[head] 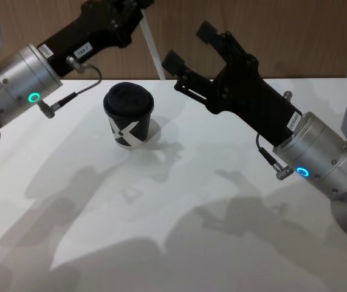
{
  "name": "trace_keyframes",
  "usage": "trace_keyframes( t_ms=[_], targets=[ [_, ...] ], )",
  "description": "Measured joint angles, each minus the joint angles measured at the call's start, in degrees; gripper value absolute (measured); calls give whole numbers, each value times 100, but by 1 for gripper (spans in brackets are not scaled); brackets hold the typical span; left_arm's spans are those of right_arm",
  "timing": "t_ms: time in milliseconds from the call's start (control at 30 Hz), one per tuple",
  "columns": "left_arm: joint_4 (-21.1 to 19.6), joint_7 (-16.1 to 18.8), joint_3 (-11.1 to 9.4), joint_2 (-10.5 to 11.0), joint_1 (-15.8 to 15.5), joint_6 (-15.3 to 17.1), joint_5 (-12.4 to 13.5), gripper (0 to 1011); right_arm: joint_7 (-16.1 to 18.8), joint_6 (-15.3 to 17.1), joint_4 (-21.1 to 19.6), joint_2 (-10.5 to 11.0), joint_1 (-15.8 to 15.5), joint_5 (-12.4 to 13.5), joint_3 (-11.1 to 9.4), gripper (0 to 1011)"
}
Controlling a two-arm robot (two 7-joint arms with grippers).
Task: Pick up the straw with one hand, pass it to the other hand, and insert it into the cup.
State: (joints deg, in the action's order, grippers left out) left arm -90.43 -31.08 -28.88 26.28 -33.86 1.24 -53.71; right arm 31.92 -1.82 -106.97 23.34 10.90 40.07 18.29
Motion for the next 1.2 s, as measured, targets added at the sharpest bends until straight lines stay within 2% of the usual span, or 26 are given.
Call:
trace_keyframes(
  t_ms=[167, 200, 333, 367, 433, 667, 1200],
  targets=[
    [138, 228, -181, -8, -84, -130, 508, 14, 0, 0, 0, 0, 0, 0, 0, 1001],
    [138, 228, -181, -8, -84, -130, 508, 14, 0, 0, 0, 0, 0, 0, 0, 1001],
    [278, 419, -316, -55, -130, -237, 904, 13, 0, 0, 0, 0, 0, 0, 0, 1001],
    [278, 419, -316, -55, -130, -237, 904, 13, 0, 0, 0, 0, 0, 0, 0, 1001],
    [337, 513, -365, -73, -140, -277, 1074, 13, 0, 0, 0, 0, 0, 0, 0, 1001],
    [428, 688, -430, -91, -146, -314, 1368, 13, 0, 0, 0, 0, -1, 0, 0, 1001],
    [516, 898, -453, -86, -132, -321, 1743, 13, 0, 0, 0, 0, 0, 0, 0, 1001]
  ],
)
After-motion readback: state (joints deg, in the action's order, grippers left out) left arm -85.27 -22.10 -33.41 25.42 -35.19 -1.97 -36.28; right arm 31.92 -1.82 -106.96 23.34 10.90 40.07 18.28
